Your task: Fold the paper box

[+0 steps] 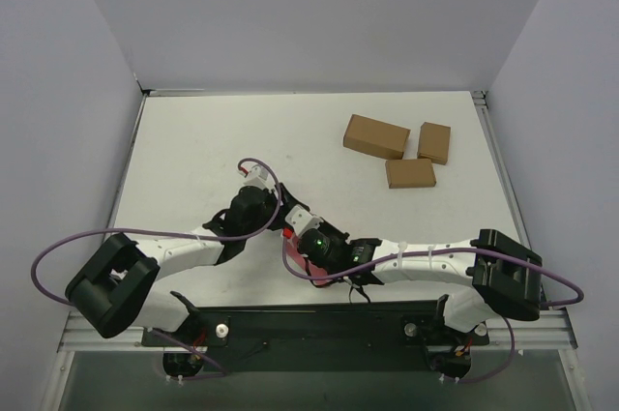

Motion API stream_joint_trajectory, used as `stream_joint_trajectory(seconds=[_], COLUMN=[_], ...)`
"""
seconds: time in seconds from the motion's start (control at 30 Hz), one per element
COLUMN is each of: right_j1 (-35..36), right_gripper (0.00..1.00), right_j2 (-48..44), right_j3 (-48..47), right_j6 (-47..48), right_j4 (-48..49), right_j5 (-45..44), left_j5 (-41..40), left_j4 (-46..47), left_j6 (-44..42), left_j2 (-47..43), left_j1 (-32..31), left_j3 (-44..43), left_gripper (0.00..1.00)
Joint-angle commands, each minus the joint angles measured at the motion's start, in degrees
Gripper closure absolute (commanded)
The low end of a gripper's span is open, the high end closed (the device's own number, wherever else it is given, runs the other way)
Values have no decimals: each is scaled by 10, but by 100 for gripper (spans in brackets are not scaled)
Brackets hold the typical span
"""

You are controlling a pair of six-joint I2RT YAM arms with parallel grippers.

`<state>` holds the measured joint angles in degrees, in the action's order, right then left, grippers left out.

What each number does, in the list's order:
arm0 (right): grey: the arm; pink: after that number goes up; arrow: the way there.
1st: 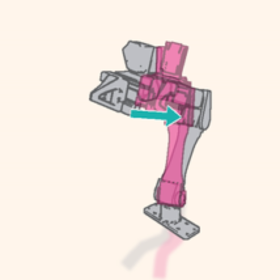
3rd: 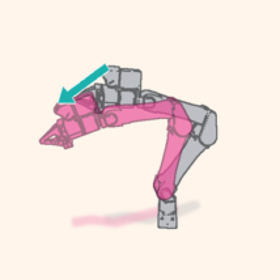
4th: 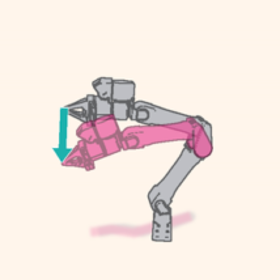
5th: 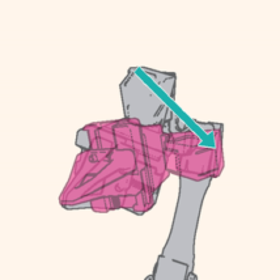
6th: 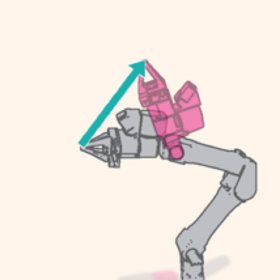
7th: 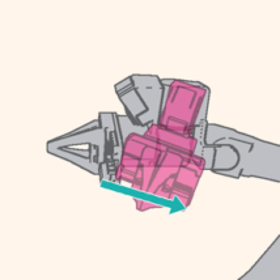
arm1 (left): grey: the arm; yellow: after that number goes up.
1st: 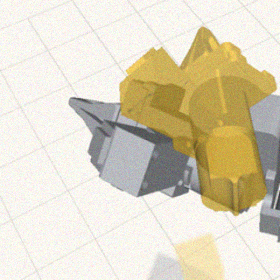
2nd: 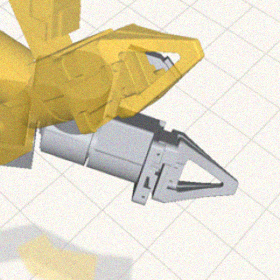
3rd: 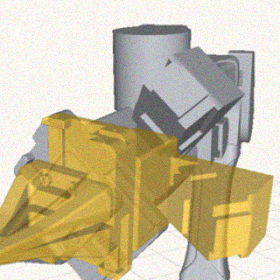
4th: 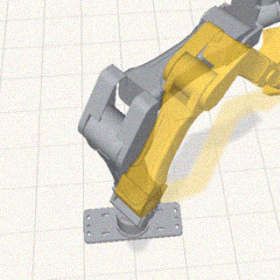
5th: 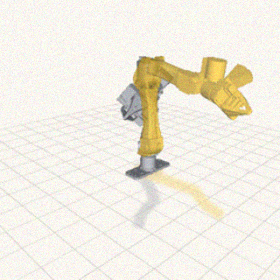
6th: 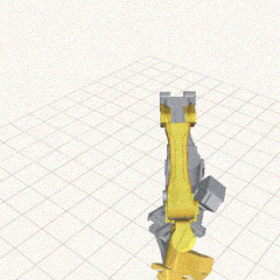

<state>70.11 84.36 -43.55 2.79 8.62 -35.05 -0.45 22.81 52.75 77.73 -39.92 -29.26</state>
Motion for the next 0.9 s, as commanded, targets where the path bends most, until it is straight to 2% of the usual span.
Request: stream_joint_trajectory(seconds=[0.0,0.1,0.23,0.33,0.53,0.87], right_j1=[-4,-4,-4,-4,-9,-25], right_gripper=[100,100,100,100,100,100], right_j2=[3,3,4,5,10,12], right_j3=[11,11,12,11,8,4], right_j6=[-16,-16,-15,-15,-16,-19], right_j4=[-30,-32,-30,-30,-31,-36], right_j5=[24,20,19,17,18,17], left_j5=[-10,-1,4,4,4,-11], left_j4=[56,64,78,87,100,109], left_j6=[38,37,41,46,52,75], left_j2=[22,30,31,24,33,22], left_j1=[5,4,3,0,-19,-74], left_j3=[-20,-22,-13,-4,5,27], left_gripper=[34,37,53,56,71,75])
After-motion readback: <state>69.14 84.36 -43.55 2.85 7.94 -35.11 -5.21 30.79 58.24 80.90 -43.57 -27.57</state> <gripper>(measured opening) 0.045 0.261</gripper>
